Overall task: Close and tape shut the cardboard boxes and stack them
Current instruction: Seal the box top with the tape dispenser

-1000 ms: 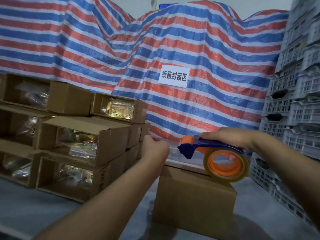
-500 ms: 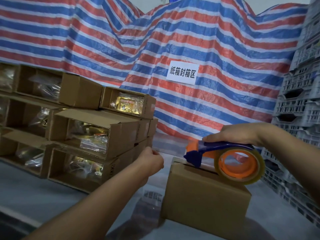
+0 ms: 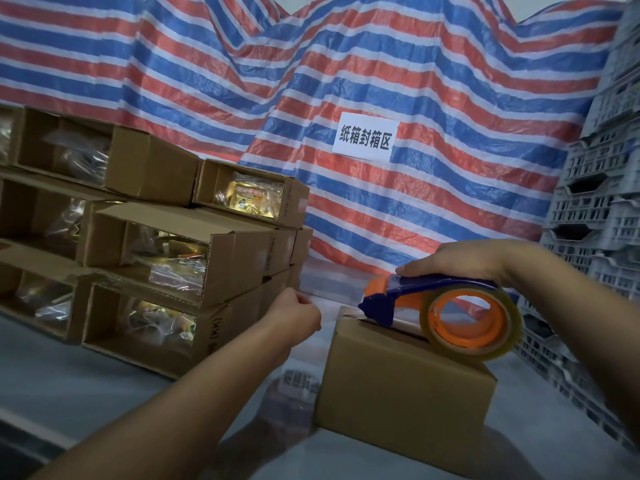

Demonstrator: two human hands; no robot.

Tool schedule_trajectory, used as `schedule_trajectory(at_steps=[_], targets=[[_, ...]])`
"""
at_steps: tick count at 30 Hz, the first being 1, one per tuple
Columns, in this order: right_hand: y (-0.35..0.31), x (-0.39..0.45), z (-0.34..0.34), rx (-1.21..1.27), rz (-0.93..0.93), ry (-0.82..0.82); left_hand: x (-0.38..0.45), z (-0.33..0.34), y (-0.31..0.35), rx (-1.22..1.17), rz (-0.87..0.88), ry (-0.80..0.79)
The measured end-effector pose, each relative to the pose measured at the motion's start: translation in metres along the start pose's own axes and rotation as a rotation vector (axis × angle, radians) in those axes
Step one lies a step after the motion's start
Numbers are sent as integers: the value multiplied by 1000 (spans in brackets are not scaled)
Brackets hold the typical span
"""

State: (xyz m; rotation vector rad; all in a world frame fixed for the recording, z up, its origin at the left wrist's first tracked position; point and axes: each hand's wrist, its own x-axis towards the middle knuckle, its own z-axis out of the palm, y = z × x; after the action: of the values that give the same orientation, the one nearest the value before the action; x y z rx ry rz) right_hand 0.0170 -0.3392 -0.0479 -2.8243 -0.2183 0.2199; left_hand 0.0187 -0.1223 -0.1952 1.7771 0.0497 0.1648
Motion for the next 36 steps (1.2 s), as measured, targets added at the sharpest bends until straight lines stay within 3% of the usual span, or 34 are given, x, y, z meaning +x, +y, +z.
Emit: schedule_trajectory(at_steps=[17,20,24,30,36], targets=[[-9,7,5,-140,-6,24,-9,20,-19,122,-147,-121],[-7,9,5,-129,2,15,-6,17,-22,93,-202,-67],[-6,11,5,-119,-15,17,7,11,3,70,-90,25],[-3,12,5,-120,-26,30,2,24,1,0,-92,-305],[-5,11,7,-138,-45,34,6,20,-5,3,-104,-378]])
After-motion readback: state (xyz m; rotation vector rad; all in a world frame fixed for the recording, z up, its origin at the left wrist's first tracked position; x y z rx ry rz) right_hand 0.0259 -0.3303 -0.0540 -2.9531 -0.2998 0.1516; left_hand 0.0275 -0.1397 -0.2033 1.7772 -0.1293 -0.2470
